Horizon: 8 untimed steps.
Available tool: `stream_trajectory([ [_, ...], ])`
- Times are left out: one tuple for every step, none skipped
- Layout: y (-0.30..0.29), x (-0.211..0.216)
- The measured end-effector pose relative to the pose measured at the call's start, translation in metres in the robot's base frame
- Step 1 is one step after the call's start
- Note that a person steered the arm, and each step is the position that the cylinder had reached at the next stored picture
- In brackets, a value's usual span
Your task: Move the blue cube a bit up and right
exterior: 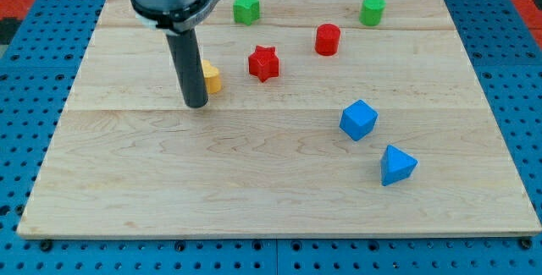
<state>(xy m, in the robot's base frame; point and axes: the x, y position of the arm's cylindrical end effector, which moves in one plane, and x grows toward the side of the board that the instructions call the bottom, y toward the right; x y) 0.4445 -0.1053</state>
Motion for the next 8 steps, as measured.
stream_trajectory([
  [0.04, 0.006],
  [0.067, 0.006],
  [0.074, 0.006],
  [0.08, 0.006],
  [0.08, 0.006],
  [0.098, 0.006],
  [0.148, 0.016],
  [0.185, 0.029],
])
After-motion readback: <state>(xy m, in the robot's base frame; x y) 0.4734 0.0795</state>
